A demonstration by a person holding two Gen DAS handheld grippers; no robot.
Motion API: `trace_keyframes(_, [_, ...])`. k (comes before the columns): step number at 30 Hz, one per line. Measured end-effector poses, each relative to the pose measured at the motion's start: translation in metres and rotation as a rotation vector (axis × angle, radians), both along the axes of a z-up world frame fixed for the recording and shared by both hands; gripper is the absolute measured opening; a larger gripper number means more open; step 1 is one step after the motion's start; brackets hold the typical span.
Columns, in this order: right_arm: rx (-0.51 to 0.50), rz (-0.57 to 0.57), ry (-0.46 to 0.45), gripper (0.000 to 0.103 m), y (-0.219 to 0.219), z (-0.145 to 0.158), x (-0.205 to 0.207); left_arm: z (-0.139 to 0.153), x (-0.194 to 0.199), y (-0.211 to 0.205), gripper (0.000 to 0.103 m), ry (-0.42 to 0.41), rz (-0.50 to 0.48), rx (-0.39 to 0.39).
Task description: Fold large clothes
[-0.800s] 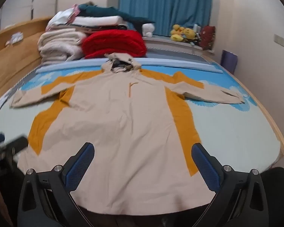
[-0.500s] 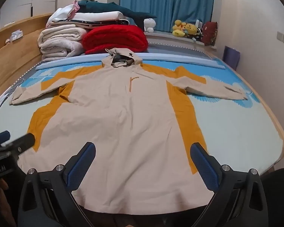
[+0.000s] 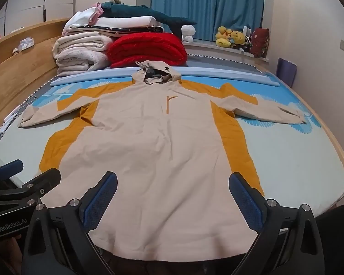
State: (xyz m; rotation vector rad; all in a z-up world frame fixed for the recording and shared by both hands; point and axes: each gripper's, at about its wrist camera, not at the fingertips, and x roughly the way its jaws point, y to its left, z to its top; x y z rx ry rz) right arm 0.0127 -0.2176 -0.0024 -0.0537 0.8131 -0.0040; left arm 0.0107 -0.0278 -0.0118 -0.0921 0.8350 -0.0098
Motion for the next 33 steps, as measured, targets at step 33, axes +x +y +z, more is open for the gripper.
trace_keyframes(33, [-0.005, 0.009, -0.015, 0.097, 0.001, 0.0019, -0.0003, 0.0021, 0.0007, 0.0015, 0.098, -0.002, -0.003, 0.0])
